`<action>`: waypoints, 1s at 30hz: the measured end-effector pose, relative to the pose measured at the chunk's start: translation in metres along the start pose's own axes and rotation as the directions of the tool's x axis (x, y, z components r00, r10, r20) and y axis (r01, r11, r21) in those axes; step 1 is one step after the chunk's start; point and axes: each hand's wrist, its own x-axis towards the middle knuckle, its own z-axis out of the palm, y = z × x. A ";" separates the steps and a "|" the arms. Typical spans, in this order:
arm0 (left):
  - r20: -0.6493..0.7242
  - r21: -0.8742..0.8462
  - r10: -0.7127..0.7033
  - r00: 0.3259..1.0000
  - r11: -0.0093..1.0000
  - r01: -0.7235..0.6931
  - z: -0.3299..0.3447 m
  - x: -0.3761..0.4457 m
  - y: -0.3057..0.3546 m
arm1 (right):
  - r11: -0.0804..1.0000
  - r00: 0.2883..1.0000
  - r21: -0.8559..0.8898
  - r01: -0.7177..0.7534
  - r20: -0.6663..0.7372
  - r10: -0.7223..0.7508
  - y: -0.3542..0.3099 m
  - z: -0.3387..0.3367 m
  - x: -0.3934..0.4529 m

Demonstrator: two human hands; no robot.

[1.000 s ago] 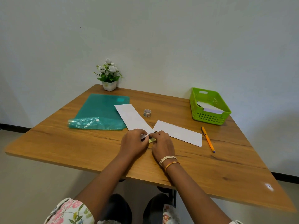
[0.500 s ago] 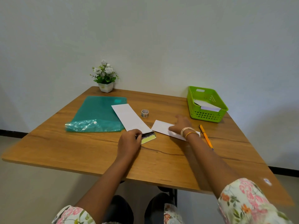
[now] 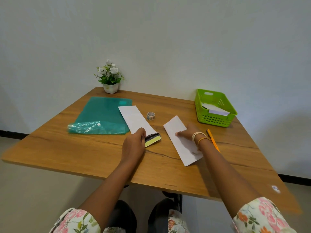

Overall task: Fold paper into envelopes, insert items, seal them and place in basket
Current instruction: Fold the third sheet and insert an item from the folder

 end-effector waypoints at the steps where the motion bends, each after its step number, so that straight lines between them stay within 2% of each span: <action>1: 0.002 0.004 0.004 1.000 1.000 -0.004 0.000 0.000 0.000 | 0.997 1.000 0.081 -0.002 0.024 0.000 0.000 -0.003 -0.005; 3: 0.005 -0.002 0.005 1.000 1.000 -0.005 0.001 -0.001 -0.001 | 0.985 0.997 0.172 -0.017 0.074 0.004 0.000 -0.008 -0.016; 5: 0.004 -0.011 0.013 1.000 1.000 -0.013 0.001 -0.001 -0.001 | 0.980 0.983 0.196 -0.024 0.186 -0.013 -0.001 -0.014 -0.029; 8: -0.007 -0.040 0.027 1.000 0.999 -0.028 0.000 -0.002 0.000 | 0.949 0.913 0.302 -0.085 0.405 -0.047 -0.002 -0.020 -0.044; 10: -0.010 -0.046 0.024 1.000 0.999 -0.024 -0.001 -0.002 0.001 | 0.957 0.875 0.274 -0.098 0.481 -0.048 -0.002 -0.017 -0.050; 18: -0.012 -0.043 0.010 1.000 0.999 -0.010 -0.002 -0.003 0.004 | 0.928 0.895 0.324 -0.181 0.447 0.018 -0.009 0.002 -0.053; 24: 0.018 -0.019 0.013 1.000 1.000 -0.012 -0.002 -0.002 0.004 | 0.885 0.828 0.382 -0.265 0.561 0.006 -0.016 0.021 -0.055; 30: 0.068 -0.065 0.043 0.997 0.997 -0.038 -0.003 -0.002 0.006 | 0.893 0.810 0.387 -0.229 0.585 -0.046 -0.024 0.022 -0.053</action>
